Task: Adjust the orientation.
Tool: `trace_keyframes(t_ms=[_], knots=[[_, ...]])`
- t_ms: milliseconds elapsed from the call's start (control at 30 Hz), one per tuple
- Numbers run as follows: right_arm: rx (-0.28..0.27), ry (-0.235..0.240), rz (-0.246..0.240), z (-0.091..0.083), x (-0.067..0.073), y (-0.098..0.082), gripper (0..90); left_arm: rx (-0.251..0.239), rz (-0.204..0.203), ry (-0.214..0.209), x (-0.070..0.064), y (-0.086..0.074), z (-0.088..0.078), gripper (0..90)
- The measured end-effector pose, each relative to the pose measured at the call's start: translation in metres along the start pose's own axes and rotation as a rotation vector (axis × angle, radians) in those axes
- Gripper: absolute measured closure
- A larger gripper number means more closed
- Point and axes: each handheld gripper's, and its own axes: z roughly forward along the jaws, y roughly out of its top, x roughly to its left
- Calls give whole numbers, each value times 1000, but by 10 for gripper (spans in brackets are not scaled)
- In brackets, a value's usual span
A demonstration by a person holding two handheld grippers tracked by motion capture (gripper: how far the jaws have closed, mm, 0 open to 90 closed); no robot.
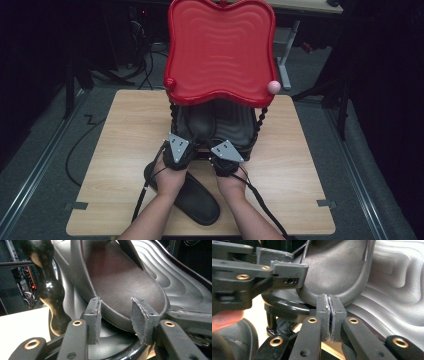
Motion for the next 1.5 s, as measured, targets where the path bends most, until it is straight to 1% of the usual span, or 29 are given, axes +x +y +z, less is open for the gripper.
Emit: trace_keyframes(t_ms=[200, 267, 300, 433, 467, 533, 567, 600, 633, 667, 700, 733, 800, 833, 867, 967, 1000, 1033, 1100, 1133, 1167, 1200, 1267, 1300, 1333, 1400, 1433, 1467, 1500], knots=[[-16, 14, 12, -17, -4, -6, 871, 27, 27, 26, -3, 3, 12, 656], [-14, 16, 13, -22, -5, -9, 870, 27, 31, 27, -3, 4, 15, 659], [-17, 20, 14, -26, -7, -11, 870, 26, 42, 33, -4, 4, 16, 658], [-18, 28, 21, -34, -9, -15, 863, 30, 40, 32, -4, 6, 16, 652], [-22, 40, 25, -42, -10, -18, 850, 33, 40, 19, -4, 6, 14, 633], [-21, 55, 27, -51, -10, -21, 823, 21, 50, 8, -4, 7, 8, 606], [-21, 55, 27, -51, -10, -21, 823, 21, 50, 8, -4, 7, 8, 598], [-20, 63, 25, -57, -11, -24, 810, 16, 48, 4, -4, 8, 5, 598], [-10, 72, 26, -68, -13, -30, 777, 9, 42, -4, -3, 8, 0, 587], [-10, 72, 26, -68, -13, -30, 777, 4, 37, -9, -3, 8, -4, 587], [2, 75, 26, -78, -16, -35, 743, -2, 43, -21, -4, 8, -15, 574], [2, 75, 26, -78, -16, -35, 743, -2, 43, -21, -4, 8, -15, 568], [23, 90, 35, -91, -22, -43, 704, 6, 57, -16, -3, 4, -28, 568], [43, 97, 47, -100, -26, -50, 690, 15, 50, -22, -1, 0, -39, 569], [43, 97, 47, -100, -26, -50, 690, 15, 50, -22, -1, 0, -39, 566], [66, 93, 47, -111, -34, -59, 664, 51, 24, -35, 5, -12, -60, 565], [72, 91, 70, -116, -39, -64, 646, 76, 16, -40, 8, -20, -73, 558], [72, 91, 70, -116, -39, -64, 646, 76, 16, -40, 8, -20, -73, 551], [90, 91, 92, -119, -43, -73, 623, 86, 38, -23, 11, -27, -86, 550], [90, 91, 92, -119, -43, -73, 623, 95, 30, -20, 13, -32, -94, 550], [107, 95, 102, -118, -44, -76, 610, 112, 14, -26, 14, -36, -102, 550], [120, 100, 109, -118, -44, -78, 611, 130, 10, -28, 15, -41, -108, 540], [124, 101, 108, -117, -44, -78, 625, 162, 19, -33, 15, -52, -122, 529], [117, 109, 117, -117, -43, -78, 635, 163, 19, -33, 15, -55, -126, 517], [112, 119, 108, -116, -41, -77, 635, 176, 6, -33, 16, -64, -135, 495], [113, 137, 96, -115, -38, -76, 618, 174, -2, -32, 18, -68, -138, 479], [113, 137, 96, -115, -38, -76, 618, 174, -13, -32, 19, -70, -140, 479], [119, 145, 88, -113, -33, -76, 608, 201, -58, -50, 23, -76, -144, 450], [124, 151, 84, -112, -30, -76, 598, 201, -58, -50, 23, -76, -144, 434]])
